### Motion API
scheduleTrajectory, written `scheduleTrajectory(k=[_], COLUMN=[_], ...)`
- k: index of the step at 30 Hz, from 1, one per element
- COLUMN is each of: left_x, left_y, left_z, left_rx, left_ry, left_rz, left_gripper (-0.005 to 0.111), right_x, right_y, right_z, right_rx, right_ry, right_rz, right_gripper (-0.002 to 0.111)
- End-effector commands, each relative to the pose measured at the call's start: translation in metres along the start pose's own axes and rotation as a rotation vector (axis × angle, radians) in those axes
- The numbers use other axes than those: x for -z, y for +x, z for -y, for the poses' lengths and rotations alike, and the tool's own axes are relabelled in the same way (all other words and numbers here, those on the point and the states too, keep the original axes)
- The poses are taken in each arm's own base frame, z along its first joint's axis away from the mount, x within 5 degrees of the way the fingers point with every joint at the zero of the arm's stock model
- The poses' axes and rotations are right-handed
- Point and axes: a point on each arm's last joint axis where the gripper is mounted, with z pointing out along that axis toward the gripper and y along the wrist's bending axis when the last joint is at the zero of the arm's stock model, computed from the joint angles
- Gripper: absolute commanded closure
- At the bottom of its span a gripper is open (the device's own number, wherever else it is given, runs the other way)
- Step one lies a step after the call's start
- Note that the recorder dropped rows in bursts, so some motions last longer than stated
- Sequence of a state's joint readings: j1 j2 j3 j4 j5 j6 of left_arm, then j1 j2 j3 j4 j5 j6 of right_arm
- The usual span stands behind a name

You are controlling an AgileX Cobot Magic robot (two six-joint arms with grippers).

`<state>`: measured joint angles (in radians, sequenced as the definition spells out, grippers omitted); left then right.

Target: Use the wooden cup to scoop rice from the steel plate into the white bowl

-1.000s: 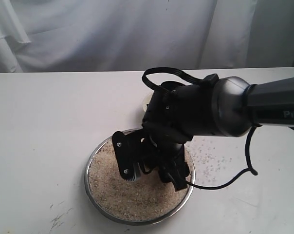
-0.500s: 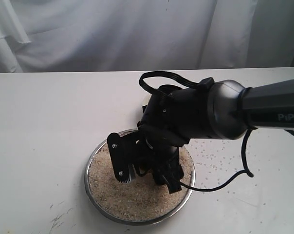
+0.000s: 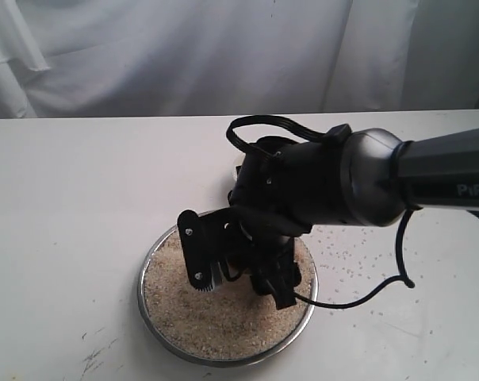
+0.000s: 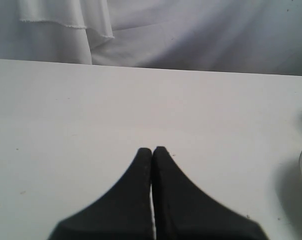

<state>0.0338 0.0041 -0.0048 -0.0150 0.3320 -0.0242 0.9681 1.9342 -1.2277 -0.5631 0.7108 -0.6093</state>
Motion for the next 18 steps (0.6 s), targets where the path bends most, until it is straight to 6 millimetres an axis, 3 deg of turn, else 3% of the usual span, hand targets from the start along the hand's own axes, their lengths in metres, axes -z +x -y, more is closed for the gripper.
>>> scheduleTrajectory(k=[1, 4, 8, 9, 11, 15, 18], left_x=[-0.0002, -0.0002, -0.0002, -0.0002, -0.0002, -0.0002, -0.0002], left_y=[0.0002, 0.0002, 0.0002, 0.0002, 0.0002, 0.0002, 0.0002], left_z=[0.0001, 0.0001, 0.0001, 0.0001, 0.0001, 0.0001, 0.0001], left_rx=[-0.002, -0.002, -0.002, -0.002, -0.002, -0.002, -0.002], left_ry=[0.003, 0.003, 0.003, 0.003, 0.003, 0.003, 0.003], left_rz=[0.012, 0.012, 0.012, 0.012, 0.012, 0.012, 0.012], left_gripper=[0.107, 0.107, 0.107, 0.107, 0.107, 0.107, 0.107], right_x=[0.0070, 0.0070, 0.0071, 0.0072, 0.0074, 0.0076, 0.0077], right_y=[-0.0079, -0.0081, -0.0087, -0.0097, -0.0111, -0.0091, -0.0094], right_z=[0.0018, 0.0019, 0.0021, 0.0029, 0.0056, 0.0103, 0.0107], right_rx=[-0.063, -0.063, -0.110, -0.158, -0.262, -0.349, -0.357], right_ry=[0.013, 0.015, 0.015, 0.021, 0.042, 0.092, 0.096], right_rz=[0.080, 0.081, 0.089, 0.101, 0.121, 0.111, 0.115], right_gripper=[0.106, 0.096, 0.065, 0.051, 0.034, 0.025, 0.025])
